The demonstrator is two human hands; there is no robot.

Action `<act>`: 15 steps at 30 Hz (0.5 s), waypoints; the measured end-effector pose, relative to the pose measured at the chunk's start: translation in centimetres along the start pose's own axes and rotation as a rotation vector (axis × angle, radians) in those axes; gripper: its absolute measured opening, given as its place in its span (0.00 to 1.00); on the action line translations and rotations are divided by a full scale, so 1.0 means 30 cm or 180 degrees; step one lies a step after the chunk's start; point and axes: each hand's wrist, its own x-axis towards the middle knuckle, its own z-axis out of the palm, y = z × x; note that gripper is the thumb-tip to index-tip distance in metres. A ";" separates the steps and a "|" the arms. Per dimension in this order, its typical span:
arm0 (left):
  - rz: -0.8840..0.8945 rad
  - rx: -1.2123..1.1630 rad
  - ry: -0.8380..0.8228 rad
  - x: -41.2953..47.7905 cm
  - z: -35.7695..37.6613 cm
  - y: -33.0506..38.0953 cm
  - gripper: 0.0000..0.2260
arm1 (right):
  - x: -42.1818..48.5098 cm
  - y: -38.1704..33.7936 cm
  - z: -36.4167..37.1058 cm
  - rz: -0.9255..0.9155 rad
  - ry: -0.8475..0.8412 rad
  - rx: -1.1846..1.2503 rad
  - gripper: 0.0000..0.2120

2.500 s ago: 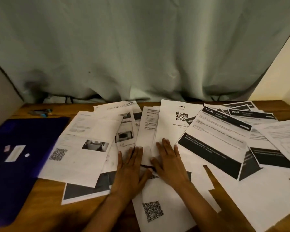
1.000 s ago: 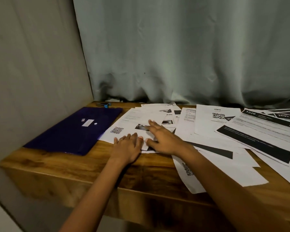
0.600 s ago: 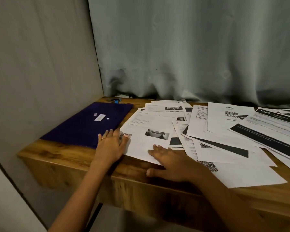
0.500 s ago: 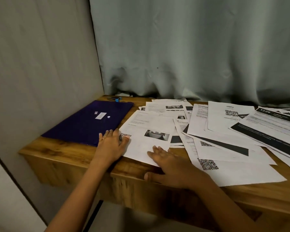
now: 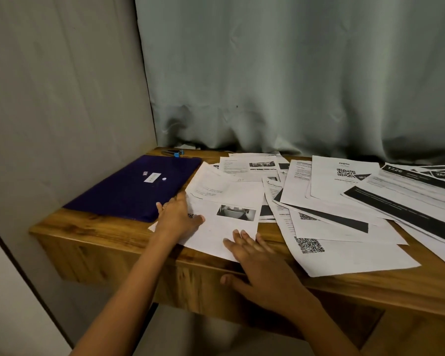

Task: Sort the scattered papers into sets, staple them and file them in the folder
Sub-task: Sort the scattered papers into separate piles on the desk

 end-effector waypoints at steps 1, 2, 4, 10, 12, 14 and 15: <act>0.0034 -0.0201 0.0193 -0.008 0.000 0.008 0.33 | -0.002 0.001 0.004 -0.0017 0.0044 -0.0030 0.46; 0.0055 -0.0377 0.0422 -0.019 -0.005 0.017 0.31 | -0.004 0.002 0.007 -0.0050 0.0082 -0.0066 0.46; 0.0118 -0.0438 0.0824 -0.043 -0.026 0.029 0.29 | -0.009 0.005 0.012 -0.0133 0.0136 -0.0068 0.45; -0.0029 -0.0474 0.1572 -0.060 -0.173 -0.055 0.21 | 0.002 0.038 -0.070 0.0038 0.0151 0.1002 0.36; -0.0218 -0.0334 0.1596 -0.044 -0.226 -0.117 0.18 | 0.043 0.079 -0.101 -0.0004 0.0370 0.0814 0.32; -0.0377 -0.0205 0.1511 -0.018 -0.263 -0.186 0.17 | 0.101 0.122 -0.124 0.0037 0.0362 0.0568 0.31; -0.0432 -0.0152 0.1448 -0.004 -0.274 -0.217 0.17 | 0.133 0.141 -0.131 0.0097 0.0279 0.0450 0.31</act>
